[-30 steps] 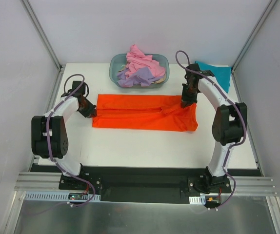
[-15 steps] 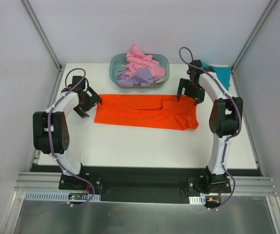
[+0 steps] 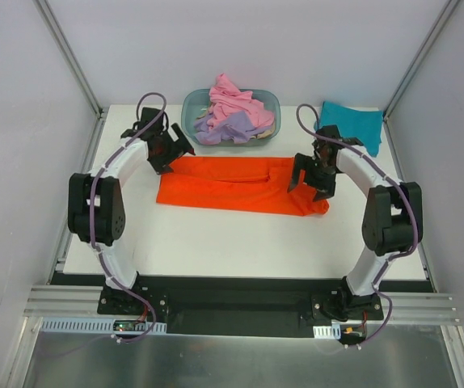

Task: Fold and stack the t-shirts
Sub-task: Fold the tshirt

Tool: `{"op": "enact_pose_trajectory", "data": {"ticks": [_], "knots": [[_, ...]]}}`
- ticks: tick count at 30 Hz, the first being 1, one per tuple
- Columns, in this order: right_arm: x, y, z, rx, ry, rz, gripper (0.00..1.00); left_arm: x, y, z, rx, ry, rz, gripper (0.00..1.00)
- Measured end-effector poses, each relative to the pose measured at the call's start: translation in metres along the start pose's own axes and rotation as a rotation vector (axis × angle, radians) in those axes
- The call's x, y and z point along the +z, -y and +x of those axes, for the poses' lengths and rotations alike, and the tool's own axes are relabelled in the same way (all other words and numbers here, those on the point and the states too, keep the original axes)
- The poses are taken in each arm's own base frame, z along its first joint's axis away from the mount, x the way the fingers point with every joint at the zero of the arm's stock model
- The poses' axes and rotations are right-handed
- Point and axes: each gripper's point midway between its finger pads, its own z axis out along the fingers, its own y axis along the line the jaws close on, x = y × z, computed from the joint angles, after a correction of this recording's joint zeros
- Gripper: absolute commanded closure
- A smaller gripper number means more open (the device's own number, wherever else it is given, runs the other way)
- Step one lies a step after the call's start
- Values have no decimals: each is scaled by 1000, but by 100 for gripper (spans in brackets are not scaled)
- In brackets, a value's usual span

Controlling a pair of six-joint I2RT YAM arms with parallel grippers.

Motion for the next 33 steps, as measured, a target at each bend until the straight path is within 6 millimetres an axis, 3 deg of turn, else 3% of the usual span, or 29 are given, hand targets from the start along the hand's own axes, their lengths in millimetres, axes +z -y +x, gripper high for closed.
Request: {"op": "enact_pose_trajectory", "data": {"ticks": [2,5,9,13,16,20,22,24,27,30,33], "knots": [[7,3,6,11,-27,8,3,17,0,6,1,-38,0,1],[21,9,5,37,-52,20,3,41,-18,26,-14,-116,-42,1],[42,22,-6,60,-84,66,3,46,-55,65,-43,-197,-112,1],[58,27,-32,43,-86,107,3,21,-73,99,-61,-213,-97,1],[65,20,-73,18,-46,125,3,-9,-84,154,-59,-271,-67,1],[73,5,-134,-44,67,109,3,-57,-87,249,38,-456,-11,1],[70,-1,-153,-82,113,97,3,-78,-87,266,76,-498,10,1],[63,-6,-158,-118,134,86,3,-96,-78,261,92,-461,65,1],[45,-13,-154,-187,170,68,3,-122,-57,235,124,-318,162,1],[15,-27,-122,-281,198,53,3,-139,-49,209,134,-177,178,1],[-20,-59,-70,-414,241,2,3,-140,-59,189,104,-93,116,1]]}}
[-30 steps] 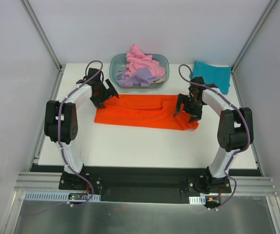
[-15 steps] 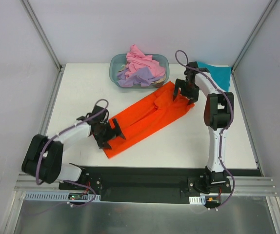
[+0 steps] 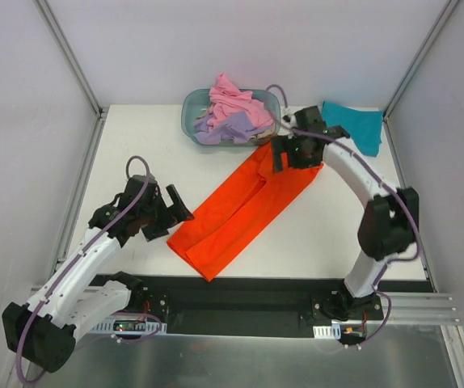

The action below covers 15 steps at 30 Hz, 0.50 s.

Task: Fold and stack the t-shirts
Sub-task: Fold the tshirt

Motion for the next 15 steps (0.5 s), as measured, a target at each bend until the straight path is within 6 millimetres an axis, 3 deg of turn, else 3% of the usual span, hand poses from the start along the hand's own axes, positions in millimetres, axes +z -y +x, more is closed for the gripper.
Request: {"op": "enact_pose_trajectory", "data": {"ticks": [4,7,9,12,15], "knots": [[-52,-107,53,-261,87,-175,1,13,-37,-6,-81,2,-146,2],[-66,-174,106,-437,93,-324,4,24,-62,2,-118,-36,-209,15],[-64,-208,149,-546,60,-407,5,32,-73,10,-130,-64,-234,22],[-61,-242,211,-687,3,-500,8,42,-84,20,-142,-110,-260,26],[-63,-268,245,-785,-9,-561,14,53,-94,30,-147,-135,-268,31]]}}
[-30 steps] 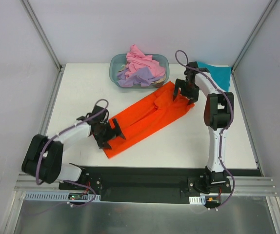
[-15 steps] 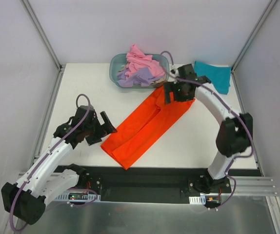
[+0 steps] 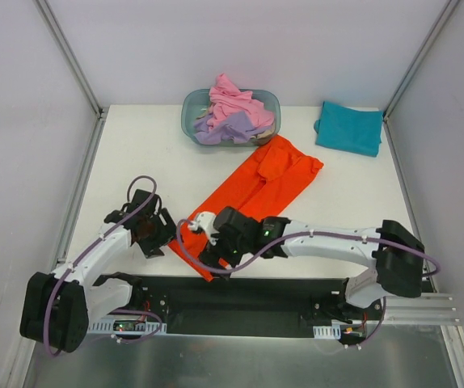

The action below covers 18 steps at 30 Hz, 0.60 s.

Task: Fold and stack the t-shirts
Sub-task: Fold the tshirt

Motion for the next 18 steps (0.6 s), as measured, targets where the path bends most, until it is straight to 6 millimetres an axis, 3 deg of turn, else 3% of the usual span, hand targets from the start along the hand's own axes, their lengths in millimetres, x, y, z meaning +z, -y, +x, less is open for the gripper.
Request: {"op": "enact_pose_trajectory", "data": {"ticks": [3,5,12,18], "knots": [[20,-24,0,-72,0,-13,17,12,-9,9,-1,-29,-7,38],[34,-29,1,-99,-18,14,19,16,-8,11,-6,-48,0,42],[75,-15,10,-148,-78,122,22,24,5,4,-6,-51,38,49],[92,-4,15,-196,-116,196,29,26,6,0,-13,-40,42,67]]}}
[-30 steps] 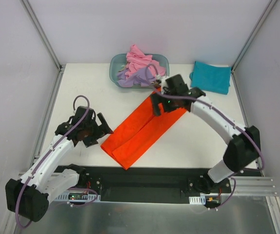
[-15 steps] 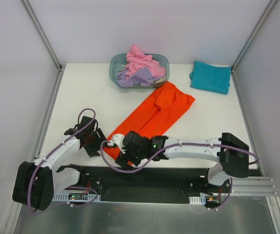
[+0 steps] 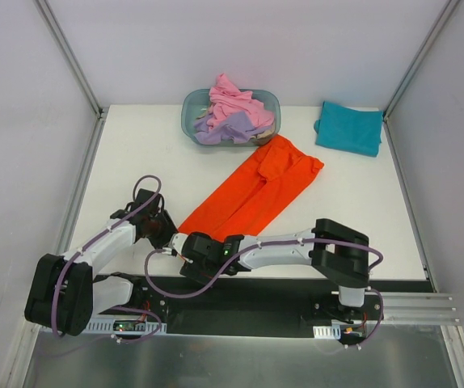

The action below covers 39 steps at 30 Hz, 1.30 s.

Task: Fold and stack the t-shirts
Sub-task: Fold the tshirt

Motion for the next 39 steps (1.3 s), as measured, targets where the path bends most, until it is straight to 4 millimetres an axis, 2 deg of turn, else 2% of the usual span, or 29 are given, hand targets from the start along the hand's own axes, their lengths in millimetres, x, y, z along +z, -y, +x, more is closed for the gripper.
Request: {"op": "enact_pose_trajectory", "data": {"ticks": [2,3,6,7,9,12,18,24,27,32,39], "knots": [[1,0,1,-14,-4,9,32,1,-1,-1,-1,5,-2,72],[1,-1,2,-20,-5,12,34,2,-1,-1,-3,7,-4,78],[1,-1,2,-30,-5,22,55,3,-4,-2,-8,15,-12,89],[2,-2,2,-31,-9,23,66,4,-5,-3,-8,18,-14,98],[4,-3,3,-26,-15,22,78,4,-6,-4,-7,26,-16,100],[4,-5,4,-14,-18,20,90,4,-5,-5,-5,33,-13,100],[-2,-7,4,8,-8,14,95,-3,-6,-4,4,72,20,100],[-33,0,-14,80,70,-10,96,-25,13,-9,27,140,136,100],[-53,20,-23,148,121,-9,97,-37,29,-14,45,162,177,100],[-79,65,-26,267,174,18,98,-57,78,-26,109,161,219,100],[-96,129,-2,424,167,67,98,-64,146,-57,155,162,244,100]]}}
